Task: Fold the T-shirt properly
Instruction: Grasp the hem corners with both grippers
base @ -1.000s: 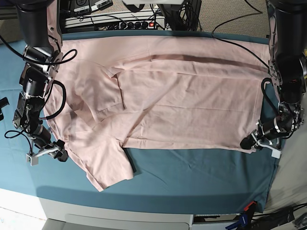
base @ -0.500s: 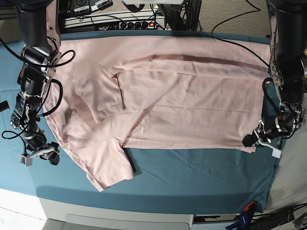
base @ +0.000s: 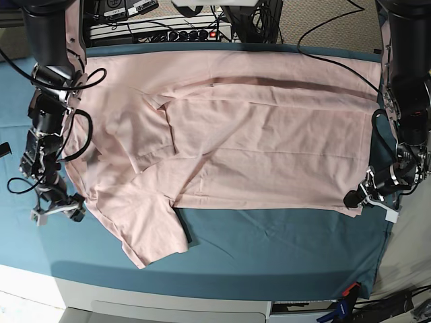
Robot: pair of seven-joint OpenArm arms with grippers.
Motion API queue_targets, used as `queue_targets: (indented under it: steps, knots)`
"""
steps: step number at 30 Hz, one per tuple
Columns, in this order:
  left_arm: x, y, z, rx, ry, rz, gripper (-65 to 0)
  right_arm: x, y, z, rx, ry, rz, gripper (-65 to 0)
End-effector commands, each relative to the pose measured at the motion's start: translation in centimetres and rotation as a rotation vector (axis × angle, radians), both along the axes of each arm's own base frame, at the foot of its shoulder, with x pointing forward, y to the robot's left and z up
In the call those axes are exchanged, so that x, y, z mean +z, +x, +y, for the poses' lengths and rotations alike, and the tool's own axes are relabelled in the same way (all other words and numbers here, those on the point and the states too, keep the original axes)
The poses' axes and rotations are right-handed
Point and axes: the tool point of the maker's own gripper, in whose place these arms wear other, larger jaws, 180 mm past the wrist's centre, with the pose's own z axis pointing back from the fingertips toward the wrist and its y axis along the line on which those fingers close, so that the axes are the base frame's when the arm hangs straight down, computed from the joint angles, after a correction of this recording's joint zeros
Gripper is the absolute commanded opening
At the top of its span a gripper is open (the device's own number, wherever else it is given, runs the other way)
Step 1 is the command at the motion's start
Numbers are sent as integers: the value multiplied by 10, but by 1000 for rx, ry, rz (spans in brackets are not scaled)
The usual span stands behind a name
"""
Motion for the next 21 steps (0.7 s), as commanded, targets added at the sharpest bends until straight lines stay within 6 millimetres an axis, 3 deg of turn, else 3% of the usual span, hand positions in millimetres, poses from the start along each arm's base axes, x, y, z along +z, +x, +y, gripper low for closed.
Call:
queue_targets:
  steps: [1,7,15,21]
  knots:
    - [28,18,12,23,7,-80,-650,23,13,-6,-19,12,-75,-323]
    - [28,18,12,24,7,-81,-650,1,10,13,-18,79,-42,-323]
    - [28,18,12,23,7,-80,-650,-6,14,36,5,132,-35,-323]
    - [28,18,12,23,8,-80,-650,-2,17,37,-10,162,-60,-324]
